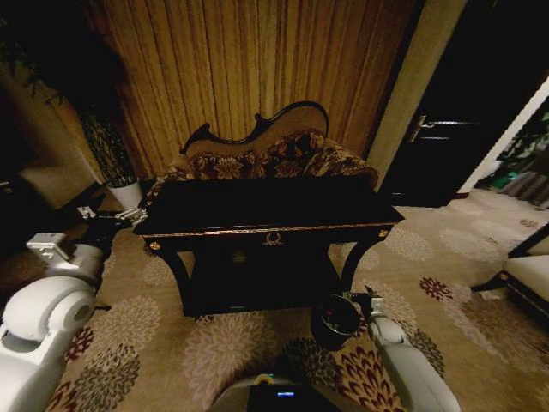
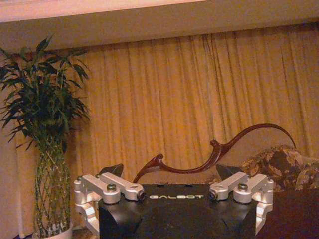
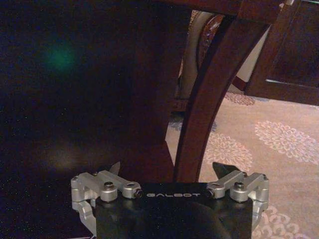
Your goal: Move to the front of the table and place the trash on the table into the trash bin.
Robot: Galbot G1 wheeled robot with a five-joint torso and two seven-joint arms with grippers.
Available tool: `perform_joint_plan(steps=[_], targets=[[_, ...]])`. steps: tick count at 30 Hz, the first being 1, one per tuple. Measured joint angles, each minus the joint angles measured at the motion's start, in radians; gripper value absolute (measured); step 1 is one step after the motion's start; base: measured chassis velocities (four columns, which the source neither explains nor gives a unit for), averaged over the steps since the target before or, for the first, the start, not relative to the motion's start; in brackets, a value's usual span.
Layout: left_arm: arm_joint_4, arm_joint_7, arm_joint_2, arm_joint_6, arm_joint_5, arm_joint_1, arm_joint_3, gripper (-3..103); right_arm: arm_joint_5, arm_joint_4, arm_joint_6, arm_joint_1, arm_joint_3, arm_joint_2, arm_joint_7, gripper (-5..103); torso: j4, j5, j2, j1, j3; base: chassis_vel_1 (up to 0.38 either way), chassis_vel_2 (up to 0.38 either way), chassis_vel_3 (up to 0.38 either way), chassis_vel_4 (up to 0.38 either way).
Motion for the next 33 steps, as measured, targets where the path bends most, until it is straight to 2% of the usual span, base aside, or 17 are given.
perform_joint_plan(steps=[14,16,19,21,22,24,26,27,29,33], targets=[[0.004,0.005,-0.004,-0.002,-0.001,0.005,-0.005,100,0.043,0.030,-0.011,-0.012,0.013,-0.006,0.003,100,0.0001,0.0002,0.000,0.000,0.000,0.000,0.000,0.000,0.000],[0.006,0.005,-0.008,-0.005,-0.002,0.000,-0.005,100,0.109,0.112,-0.034,-0.032,0.032,-0.015,0.030,100,0.0000,0.0003,0.000,0.000,0.000,0.000,0.000,0.000,0.000],[0.009,0.004,-0.012,-0.015,-0.003,-0.001,-0.005,100,0.152,0.199,-0.051,-0.051,0.051,-0.030,0.045,100,0.0000,0.0002,0.000,0.000,0.000,0.000,0.000,0.000,0.000],[0.012,0.003,-0.020,-0.031,-0.005,0.008,-0.013,100,0.199,0.370,-0.089,-0.088,0.089,-0.062,0.050,100,0.0000,-0.0003,0.000,0.000,0.000,0.000,0.000,0.000,0.000],[0.012,0.003,-0.020,-0.031,-0.005,0.008,-0.013,100,0.199,0.370,-0.089,-0.088,0.089,-0.062,0.050,100,0.0000,-0.0003,0.000,0.000,0.000,0.000,0.000,0.000,0.000],[0.012,0.002,-0.033,-0.035,-0.012,0.015,-0.029,100,0.273,0.547,-0.153,-0.121,0.124,-0.089,0.050,100,0.0000,-0.0003,0.000,0.000,0.000,0.000,0.000,0.000,0.000],[0.012,0.006,-0.042,-0.037,-0.014,0.026,-0.042,100,0.312,0.669,-0.178,-0.135,0.140,-0.104,0.051,100,-0.0001,-0.0001,0.000,0.000,0.000,0.000,0.000,0.000,0.000],[0.012,0.006,-0.042,-0.037,-0.014,0.026,-0.042,100,0.312,0.669,-0.178,-0.135,0.140,-0.104,0.051,100,-0.0001,-0.0001,0.000,0.000,0.000,0.000,0.000,0.000,0.000],[0.007,0.051,-0.055,-0.063,-0.015,0.052,-0.061,100,0.327,0.801,-0.198,-0.146,0.150,-0.121,0.051,100,0.0003,-0.0003,0.000,0.000,0.000,0.000,0.000,0.000,0.000],[-0.003,0.064,-0.064,-0.074,-0.015,0.065,-0.066,100,0.312,0.860,-0.203,-0.153,0.151,-0.128,0.051,100,0.0002,-0.0002,0.000,0.000,0.000,0.000,0.000,0.000,0.000]])
